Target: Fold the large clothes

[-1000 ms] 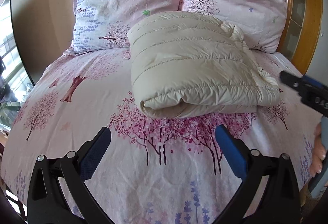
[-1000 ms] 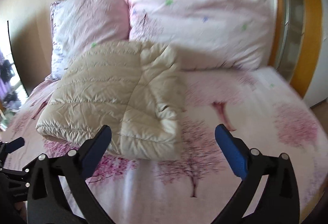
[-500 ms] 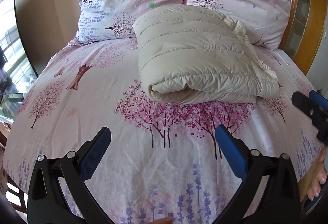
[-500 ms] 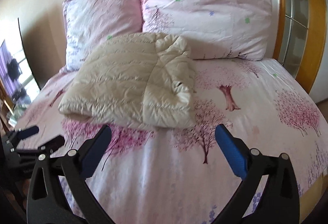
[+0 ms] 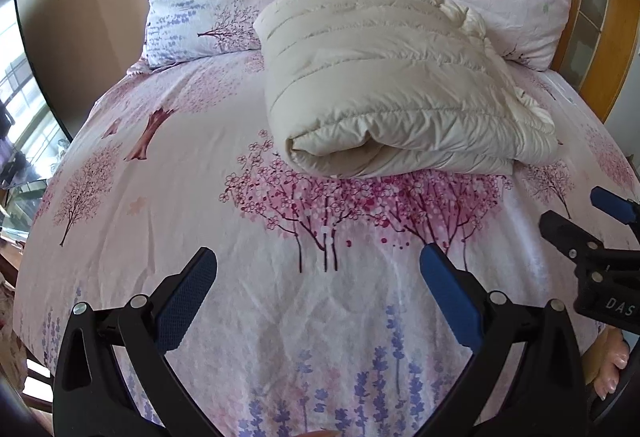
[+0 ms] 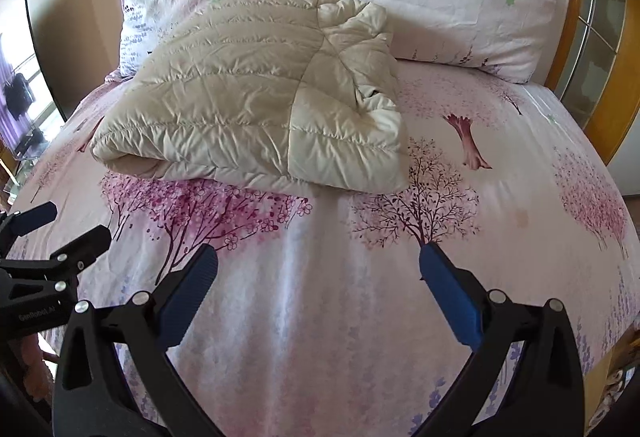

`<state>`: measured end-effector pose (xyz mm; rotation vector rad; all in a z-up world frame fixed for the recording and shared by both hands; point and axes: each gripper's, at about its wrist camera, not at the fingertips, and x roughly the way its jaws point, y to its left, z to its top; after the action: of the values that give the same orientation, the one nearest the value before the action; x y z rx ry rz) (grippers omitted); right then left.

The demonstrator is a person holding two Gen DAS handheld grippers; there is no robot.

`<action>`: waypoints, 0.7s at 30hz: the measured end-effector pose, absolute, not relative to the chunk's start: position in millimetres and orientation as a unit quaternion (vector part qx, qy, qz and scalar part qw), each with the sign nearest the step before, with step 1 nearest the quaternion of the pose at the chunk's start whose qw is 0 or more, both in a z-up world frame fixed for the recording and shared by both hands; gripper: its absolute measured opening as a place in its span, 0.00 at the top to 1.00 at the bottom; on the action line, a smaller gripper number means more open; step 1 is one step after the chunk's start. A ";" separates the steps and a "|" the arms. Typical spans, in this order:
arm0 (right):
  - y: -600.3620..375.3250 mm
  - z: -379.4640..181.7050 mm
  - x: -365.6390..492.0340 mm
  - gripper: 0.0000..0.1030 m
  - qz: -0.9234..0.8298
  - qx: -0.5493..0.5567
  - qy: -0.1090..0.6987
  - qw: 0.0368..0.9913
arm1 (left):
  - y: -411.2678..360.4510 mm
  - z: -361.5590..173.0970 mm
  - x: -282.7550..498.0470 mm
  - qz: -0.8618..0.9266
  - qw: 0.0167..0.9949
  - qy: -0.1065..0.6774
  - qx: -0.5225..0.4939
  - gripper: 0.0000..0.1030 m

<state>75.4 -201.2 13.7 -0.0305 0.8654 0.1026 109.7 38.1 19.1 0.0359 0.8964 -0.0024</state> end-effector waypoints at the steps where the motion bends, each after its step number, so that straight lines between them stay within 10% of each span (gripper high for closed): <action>1: -201.8 13.6 75.4 0.02 0.049 -0.016 0.419 0.906 | 39.5 18.8 110.5 0.000 0.901 0.434 0.016 0.01; 21: -201.4 9.3 78.8 0.02 0.055 -0.015 0.427 0.902 | 45.0 14.1 113.7 -0.003 0.897 0.442 0.005 0.01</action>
<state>78.8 -201.4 9.3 -0.0318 0.8836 0.1141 113.7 45.0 14.1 0.0108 0.9157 -0.0061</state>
